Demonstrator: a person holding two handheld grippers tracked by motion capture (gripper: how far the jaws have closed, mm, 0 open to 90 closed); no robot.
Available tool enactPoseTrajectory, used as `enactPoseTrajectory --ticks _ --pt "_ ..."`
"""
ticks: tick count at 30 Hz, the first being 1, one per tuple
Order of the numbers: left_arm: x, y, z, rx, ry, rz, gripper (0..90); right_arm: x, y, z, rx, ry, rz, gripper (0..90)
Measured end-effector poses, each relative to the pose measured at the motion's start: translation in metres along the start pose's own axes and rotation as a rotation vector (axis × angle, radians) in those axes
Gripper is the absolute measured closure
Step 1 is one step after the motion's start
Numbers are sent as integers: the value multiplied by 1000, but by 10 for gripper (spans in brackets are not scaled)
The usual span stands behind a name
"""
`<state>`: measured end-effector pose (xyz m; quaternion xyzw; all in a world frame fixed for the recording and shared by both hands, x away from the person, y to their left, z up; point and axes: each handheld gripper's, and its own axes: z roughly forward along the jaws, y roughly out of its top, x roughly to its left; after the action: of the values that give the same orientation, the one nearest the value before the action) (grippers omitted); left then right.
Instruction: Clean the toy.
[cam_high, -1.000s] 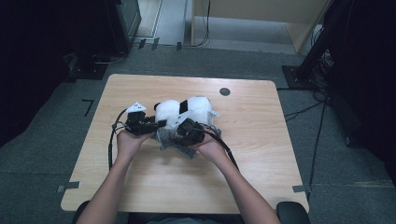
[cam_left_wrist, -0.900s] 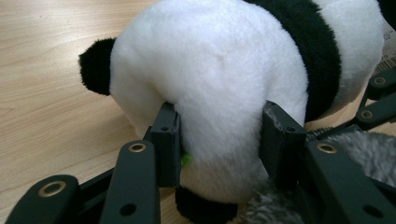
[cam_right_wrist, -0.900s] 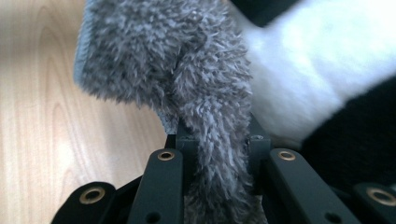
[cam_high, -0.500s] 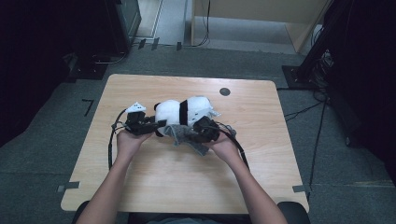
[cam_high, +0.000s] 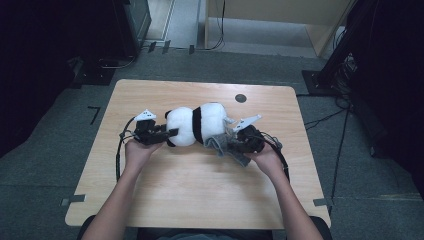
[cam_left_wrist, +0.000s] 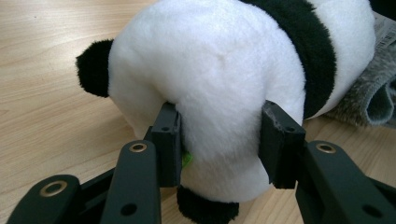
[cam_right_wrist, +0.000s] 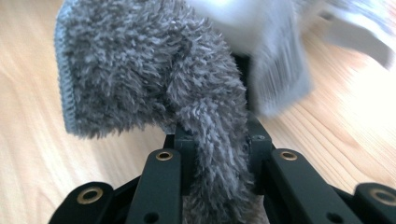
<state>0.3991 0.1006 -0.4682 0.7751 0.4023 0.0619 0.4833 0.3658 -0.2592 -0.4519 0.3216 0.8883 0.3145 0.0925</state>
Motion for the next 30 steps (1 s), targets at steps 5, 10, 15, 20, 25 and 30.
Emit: enactPoseTrajectory --ticks 5,10,15,20,25,30 --pt "0 0 0 1 -7 -1 555 -12 -8 -4 -1 -22 46 741" --pt "1 0 -1 1 -14 -3 557 -17 -9 -2 -1 -30 51 742" --pt "1 0 -1 2 -17 -1 558 -25 -12 1 8 -66 87 742" --pt "1 0 -1 2 -18 -2 558 -26 -14 2 24 -90 83 741" --pt "1 -1 -2 7 -15 -3 557 -34 -18 0 26 -78 128 742" --pt "0 -1 -2 7 -15 -2 557 -32 -18 -6 25 -104 102 744"
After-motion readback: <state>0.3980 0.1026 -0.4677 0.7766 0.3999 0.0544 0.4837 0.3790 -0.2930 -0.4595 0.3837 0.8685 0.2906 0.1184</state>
